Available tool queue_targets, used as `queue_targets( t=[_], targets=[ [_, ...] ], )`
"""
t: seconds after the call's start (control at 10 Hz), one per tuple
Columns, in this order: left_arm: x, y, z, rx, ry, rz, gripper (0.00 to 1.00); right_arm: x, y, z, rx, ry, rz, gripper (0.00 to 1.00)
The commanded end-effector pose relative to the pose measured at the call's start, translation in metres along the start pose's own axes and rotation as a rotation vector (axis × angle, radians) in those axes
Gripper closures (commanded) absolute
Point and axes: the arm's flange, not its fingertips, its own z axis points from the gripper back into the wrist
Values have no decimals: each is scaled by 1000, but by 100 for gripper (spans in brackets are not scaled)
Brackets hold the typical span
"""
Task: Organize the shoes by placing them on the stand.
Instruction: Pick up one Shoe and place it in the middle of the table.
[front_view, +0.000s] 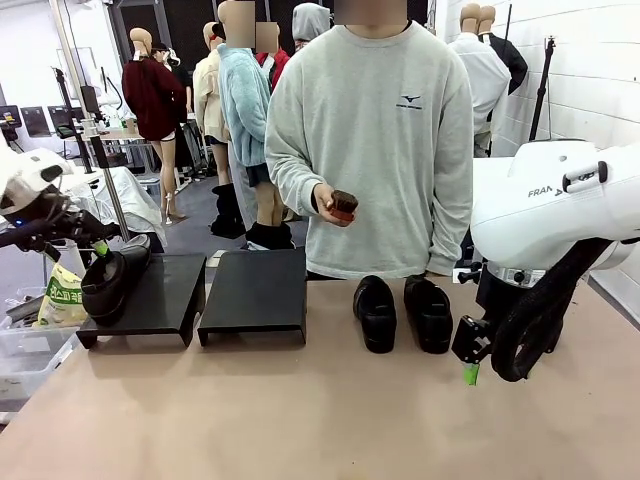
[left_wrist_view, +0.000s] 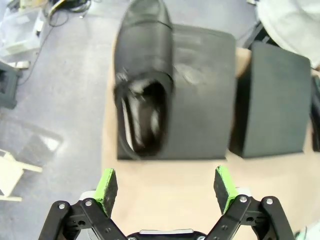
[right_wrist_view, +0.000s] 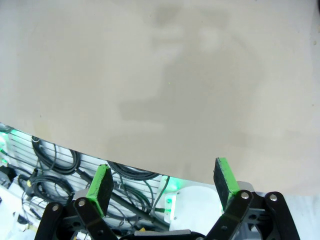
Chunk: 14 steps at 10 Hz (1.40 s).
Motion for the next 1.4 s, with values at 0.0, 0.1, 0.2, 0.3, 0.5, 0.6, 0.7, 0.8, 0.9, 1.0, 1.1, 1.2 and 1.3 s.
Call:
queue_targets(
  t=[0.0, 0.1, 0.2, 0.3, 0.5, 0.6, 0.7, 0.8, 0.9, 1.0, 1.1, 1.2, 1.3],
  targets=[
    [-41, -6, 30, -79, 119, 45, 0, 0, -2, -1, -2, 5, 14, 0],
    [-56, -15, 36, -116, 250, 24, 0, 0, -2, -1, -2, 5, 14, 0],
    [-69, -30, 34, -101, 322, 19, 0, 0, -2, -1, -2, 5, 14, 0],
    [-72, -43, 22, -106, 404, 49, 0, 0, -2, -1, -2, 5, 14, 0],
    [-86, -75, 11, -178, 483, 71, 0, 0, -2, -1, -2, 5, 14, 0],
    [-99, -90, 4, -162, 490, 50, 0, 0, -2, -1, -2, 5, 14, 0],
    [-107, -104, -3, -153, 512, 55, 0, 0, -2, -1, -2, 5, 14, 0],
    [-115, -115, -10, -187, 550, 64, 0, 0, -2, -1, -2, 5, 14, 0],
    [-124, -125, -15, -240, 613, 64, 0, 0, -2, -1, -2, 5, 14, 0],
    [-132, -132, -18, -265, 662, 67, 0, 0, -2, -1, -2, 5, 14, 0],
    [-133, -133, -19, -277, 673, 73, 0, 0, -2, -1, -2, 5, 14, 0],
    [-131, -133, -19, -283, 651, 79, 0, 0, -2, -1, -2, 5, 14, 0],
    [-122, -127, -19, -256, 586, 74, 0, 0, -2, -1, -2, 5, 14, 0]
  ],
)
